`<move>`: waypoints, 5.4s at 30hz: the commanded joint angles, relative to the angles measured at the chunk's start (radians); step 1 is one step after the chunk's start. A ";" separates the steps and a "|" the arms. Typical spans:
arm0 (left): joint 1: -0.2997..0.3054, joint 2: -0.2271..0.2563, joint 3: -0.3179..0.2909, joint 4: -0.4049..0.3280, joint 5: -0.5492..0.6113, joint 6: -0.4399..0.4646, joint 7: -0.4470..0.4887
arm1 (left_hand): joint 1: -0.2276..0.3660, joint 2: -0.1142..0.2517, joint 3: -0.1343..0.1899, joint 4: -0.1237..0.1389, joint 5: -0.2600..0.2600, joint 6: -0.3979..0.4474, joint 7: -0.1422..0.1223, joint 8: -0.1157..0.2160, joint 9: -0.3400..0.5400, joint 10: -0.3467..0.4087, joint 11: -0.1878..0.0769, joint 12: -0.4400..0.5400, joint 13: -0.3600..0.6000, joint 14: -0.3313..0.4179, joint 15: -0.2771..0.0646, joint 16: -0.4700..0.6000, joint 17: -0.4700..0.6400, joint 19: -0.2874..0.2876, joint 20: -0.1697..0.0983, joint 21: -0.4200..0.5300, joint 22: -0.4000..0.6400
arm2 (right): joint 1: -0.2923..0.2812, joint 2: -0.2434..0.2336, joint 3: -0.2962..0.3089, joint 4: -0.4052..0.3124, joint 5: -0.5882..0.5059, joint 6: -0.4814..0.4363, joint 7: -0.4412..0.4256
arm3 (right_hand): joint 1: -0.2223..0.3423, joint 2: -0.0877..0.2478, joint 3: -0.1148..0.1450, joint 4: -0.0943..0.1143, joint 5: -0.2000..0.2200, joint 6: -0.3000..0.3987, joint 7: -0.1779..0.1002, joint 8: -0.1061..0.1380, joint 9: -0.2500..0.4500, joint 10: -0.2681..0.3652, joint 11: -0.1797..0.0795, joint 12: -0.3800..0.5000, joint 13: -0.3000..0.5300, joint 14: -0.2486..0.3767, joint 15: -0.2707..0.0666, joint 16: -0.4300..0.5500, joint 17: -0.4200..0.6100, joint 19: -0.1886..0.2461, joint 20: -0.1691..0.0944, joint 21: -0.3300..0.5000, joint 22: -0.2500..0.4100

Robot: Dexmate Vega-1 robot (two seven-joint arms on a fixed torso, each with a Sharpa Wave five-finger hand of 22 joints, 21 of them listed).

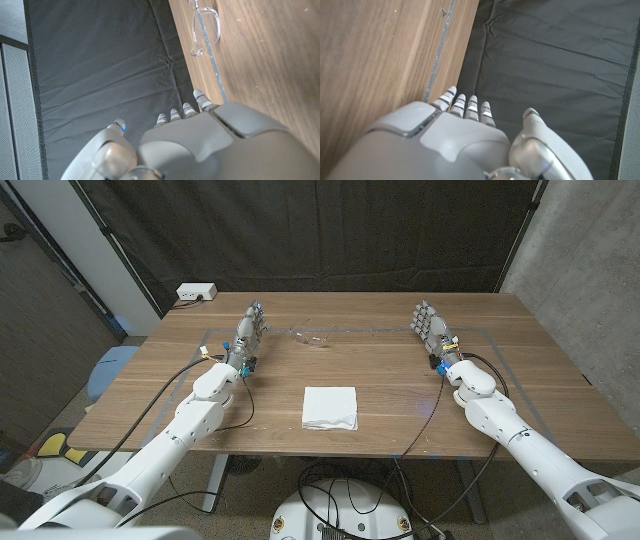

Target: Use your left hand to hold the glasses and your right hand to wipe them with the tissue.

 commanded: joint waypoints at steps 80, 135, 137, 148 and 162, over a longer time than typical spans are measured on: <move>-0.412 0.153 0.120 -0.326 1.326 0.422 -0.741 | 0.751 -0.048 0.211 -0.321 -0.153 0.406 0.042 0.074 0.020 0.380 -0.042 0.045 0.026 0.275 -0.011 0.030 0.028 0.159 0.052 -0.028 0.015 | -0.040 0.022 0.013 -0.012 -0.003 0.012 -0.016 | 0.036 0.003 0.039 -0.035 0.001 0.077 -0.021 0.013 0.012 0.106 0.074 0.031 0.016 0.129 0.040 0.014 0.021 0.049 0.027 0.000 0.020; -0.459 0.054 0.286 -0.200 1.805 0.091 -0.642 | 0.855 -0.119 0.175 -0.315 -0.134 0.502 -0.075 0.099 0.031 0.444 -0.144 0.030 0.040 0.273 -0.068 0.024 0.031 0.195 0.004 -0.040 0.012 | -0.041 0.036 0.015 0.014 0.007 0.024 -0.009 | 0.022 0.001 0.040 -0.028 0.000 0.093 -0.021 0.012 0.012 0.119 0.079 0.031 0.016 0.135 0.042 0.013 0.022 0.051 0.025 -0.004 0.021; -0.456 0.053 0.289 -0.199 1.818 0.087 -0.635 | 0.866 -0.115 0.179 -0.317 -0.132 0.502 -0.077 0.099 0.031 0.451 -0.145 0.031 0.041 0.274 -0.069 0.024 0.031 0.202 0.004 -0.039 0.012 | -0.042 0.035 0.015 0.012 0.007 0.022 -0.010 | 0.022 0.001 0.040 -0.027 0.000 0.093 -0.020 0.012 0.012 0.119 0.079 0.031 0.016 0.135 0.043 0.013 0.022 0.052 0.025 -0.003 0.022; -0.421 0.059 0.287 -0.196 1.866 0.071 -0.555 | 0.904 -0.115 0.176 -0.315 -0.115 0.560 -0.077 0.125 0.037 0.517 -0.145 0.047 0.050 0.303 -0.103 0.032 0.032 0.224 0.002 -0.039 0.011 | -0.047 0.036 0.016 0.012 0.008 0.022 -0.013 | 0.018 0.000 0.040 -0.025 -0.001 0.094 -0.021 0.011 0.012 0.120 0.079 0.031 0.016 0.135 0.043 0.012 0.023 0.051 0.025 -0.005 0.022; -0.397 0.057 0.279 -0.147 1.893 0.059 -0.465 | 0.918 -0.127 0.146 -0.298 -0.100 0.692 -0.076 0.190 0.043 0.646 -0.147 0.092 0.082 0.374 -0.162 0.047 0.038 0.248 -0.006 -0.046 0.010 | -0.047 0.037 0.014 0.011 0.002 0.022 -0.020 | 0.007 0.000 0.037 -0.018 -0.003 0.099 -0.021 0.011 0.012 0.122 0.079 0.030 0.016 0.135 0.040 0.013 0.024 0.052 0.024 -0.005 0.022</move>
